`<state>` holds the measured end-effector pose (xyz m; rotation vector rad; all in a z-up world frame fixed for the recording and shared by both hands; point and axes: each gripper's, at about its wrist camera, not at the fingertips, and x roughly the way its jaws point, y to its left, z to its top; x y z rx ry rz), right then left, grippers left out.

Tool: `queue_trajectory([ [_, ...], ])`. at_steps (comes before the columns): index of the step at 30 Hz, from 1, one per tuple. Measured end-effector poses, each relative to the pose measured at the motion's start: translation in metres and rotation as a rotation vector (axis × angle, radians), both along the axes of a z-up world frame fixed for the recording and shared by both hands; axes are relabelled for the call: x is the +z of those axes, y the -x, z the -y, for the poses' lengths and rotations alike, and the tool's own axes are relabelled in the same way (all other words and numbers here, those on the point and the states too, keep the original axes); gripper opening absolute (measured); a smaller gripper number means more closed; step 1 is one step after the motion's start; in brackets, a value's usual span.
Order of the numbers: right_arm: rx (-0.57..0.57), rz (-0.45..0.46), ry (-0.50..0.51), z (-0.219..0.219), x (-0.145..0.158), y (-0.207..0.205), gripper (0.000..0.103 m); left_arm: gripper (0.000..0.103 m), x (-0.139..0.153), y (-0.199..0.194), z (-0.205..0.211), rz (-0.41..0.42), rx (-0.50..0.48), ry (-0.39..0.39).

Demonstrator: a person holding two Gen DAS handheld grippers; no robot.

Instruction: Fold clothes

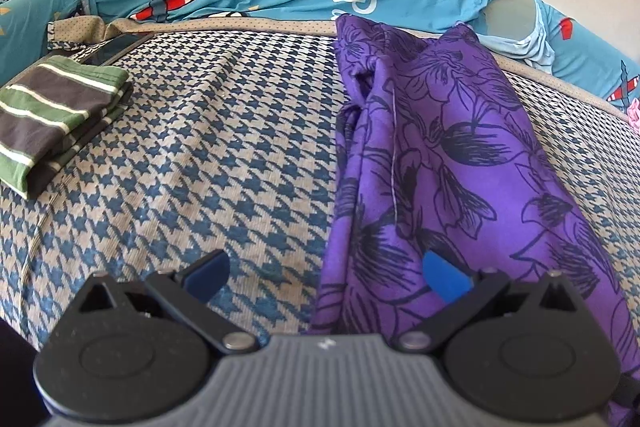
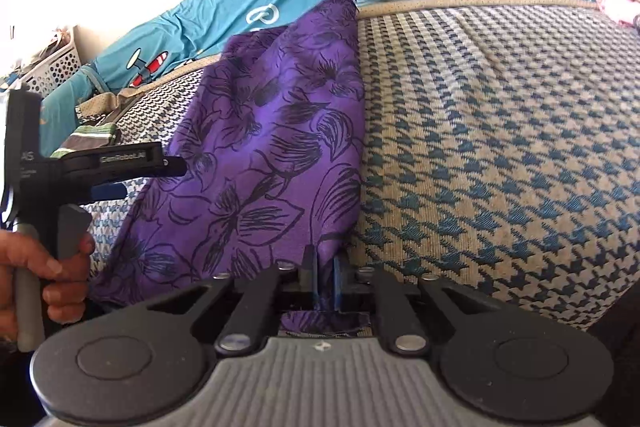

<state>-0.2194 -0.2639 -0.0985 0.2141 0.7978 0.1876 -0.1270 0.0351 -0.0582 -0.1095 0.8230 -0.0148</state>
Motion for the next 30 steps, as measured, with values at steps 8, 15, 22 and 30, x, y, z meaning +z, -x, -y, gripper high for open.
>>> queue_trajectory([
  [8, -0.043, -0.041, 0.039, 0.002, 0.005, 0.007, 0.005, 0.103, 0.0, -0.008, -0.006, -0.006, 0.029, -0.01],
  [15, -0.113, 0.01, 0.006, 0.013, 0.016, 0.019, 0.011, 0.103, 0.01, -0.03, 0.001, 0.036, 0.02, -0.03],
  [22, -0.09, 0.03, -0.033, 0.015, 0.016, 0.019, 0.015, 0.103, 0.011, -0.059, 0.003, 0.047, 0.023, -0.024],
  [30, -0.057, 0.016, -0.006, 0.006, 0.012, 0.014, 0.017, 0.103, 0.016, -0.093, 0.001, 0.074, 0.028, -0.019],
])
